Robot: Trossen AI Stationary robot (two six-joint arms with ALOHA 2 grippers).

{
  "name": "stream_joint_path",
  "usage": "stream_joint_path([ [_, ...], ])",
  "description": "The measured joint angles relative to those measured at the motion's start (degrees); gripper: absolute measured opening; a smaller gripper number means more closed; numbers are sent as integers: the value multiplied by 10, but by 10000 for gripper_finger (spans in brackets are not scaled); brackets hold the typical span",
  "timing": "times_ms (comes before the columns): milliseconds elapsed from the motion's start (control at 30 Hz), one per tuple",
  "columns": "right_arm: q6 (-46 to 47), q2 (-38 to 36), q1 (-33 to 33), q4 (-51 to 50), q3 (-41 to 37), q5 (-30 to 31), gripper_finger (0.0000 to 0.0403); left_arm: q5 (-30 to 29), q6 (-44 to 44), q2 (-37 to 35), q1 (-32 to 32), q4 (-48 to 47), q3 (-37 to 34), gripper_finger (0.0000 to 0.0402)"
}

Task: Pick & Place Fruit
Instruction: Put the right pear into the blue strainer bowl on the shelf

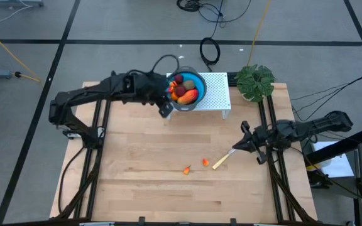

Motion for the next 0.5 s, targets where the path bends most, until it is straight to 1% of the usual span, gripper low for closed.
stream_joint_path([
  [200, -7, 71, 38, 54, 0, 0, 0, -8, -27, -6, -58, 14, -22, 74],
  [333, -15, 103, 59, 75, 0, 2, 0, -28, -58, -22, -90, 52, -65, 14],
  [400, -15, 118, 67, 80, 0, 4, 0, -41, -66, -31, -106, 86, -94, 7],
  [500, -15, 140, 75, 95, 1, 16, 0, -45, -76, -62, -126, 138, -148, 14],
])
